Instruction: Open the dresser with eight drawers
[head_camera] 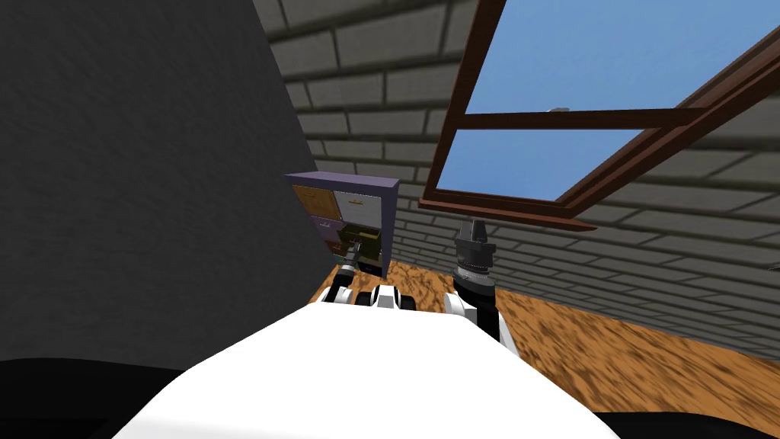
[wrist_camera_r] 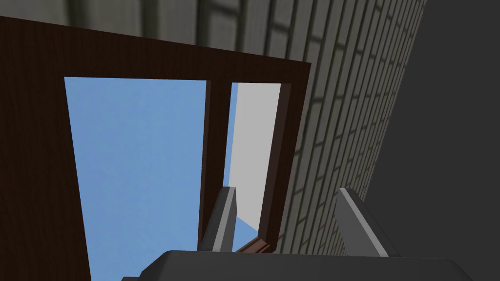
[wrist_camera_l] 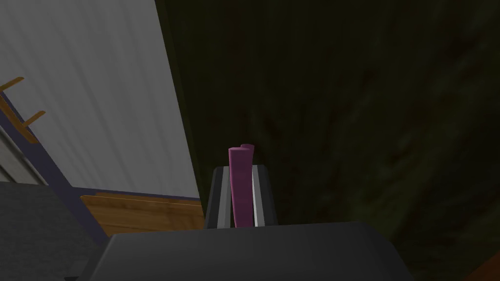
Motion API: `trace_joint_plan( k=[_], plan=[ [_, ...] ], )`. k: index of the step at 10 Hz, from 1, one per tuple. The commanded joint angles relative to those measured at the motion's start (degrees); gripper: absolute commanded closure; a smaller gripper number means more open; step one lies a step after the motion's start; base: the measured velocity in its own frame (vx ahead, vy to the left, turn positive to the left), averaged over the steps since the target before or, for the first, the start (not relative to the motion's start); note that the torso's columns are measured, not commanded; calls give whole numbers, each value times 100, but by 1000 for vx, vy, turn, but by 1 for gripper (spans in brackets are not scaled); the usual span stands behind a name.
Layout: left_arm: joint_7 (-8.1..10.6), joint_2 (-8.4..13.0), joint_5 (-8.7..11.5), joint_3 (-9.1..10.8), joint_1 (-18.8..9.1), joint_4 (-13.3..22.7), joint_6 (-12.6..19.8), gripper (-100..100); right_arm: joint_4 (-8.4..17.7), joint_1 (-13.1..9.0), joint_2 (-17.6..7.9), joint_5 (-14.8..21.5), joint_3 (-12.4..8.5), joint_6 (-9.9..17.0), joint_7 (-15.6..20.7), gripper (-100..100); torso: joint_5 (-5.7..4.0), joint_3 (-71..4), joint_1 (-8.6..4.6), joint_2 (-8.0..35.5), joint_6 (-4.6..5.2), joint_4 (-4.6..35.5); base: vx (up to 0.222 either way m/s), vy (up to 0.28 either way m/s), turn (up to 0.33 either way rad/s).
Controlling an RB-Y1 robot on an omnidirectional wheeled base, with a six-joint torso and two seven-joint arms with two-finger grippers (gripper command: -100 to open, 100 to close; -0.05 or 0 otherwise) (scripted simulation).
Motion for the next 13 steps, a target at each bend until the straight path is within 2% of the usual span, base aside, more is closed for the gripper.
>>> trace_joint_plan(
  k=[1, 3, 4, 12, 13],
  plan=[
    [25, 39, -2, -44, 95, -81, 40, 100, 0, 0, 0, 0, 0, 0, 0, 0, 3, 10, 6, 22, -4, -3, -201, 37, 19],
    [45, 70, -4, -80, 170, -146, 71, 100, 0, -2, 0, 0, 0, 0, 0, 0, 12, 34, 20, 52, -4, -3, -209, 31, 16],
    [50, 89, 3, -65, 155, -434, 277, -100, 1, -2, 0, 0, 0, 0, 0, 0, 10, 24, 7, 34, -1, -8, -101, -4, 9],
    [87, 170, 15, -85, 293, -1580, 1281, -100, 0, 1, 0, 0, 0, 0, 0, 0, -1, 30, 2, 51, -3, 14, 2, -3, 3],
    [74, 148, 7, -90, 289, -1467, 1189, -100, 0, 1, 0, 0, 0, 0, 0, 0, -5, 27, -2, 49, -2, 19, -7, -1, 1]
  ],
)
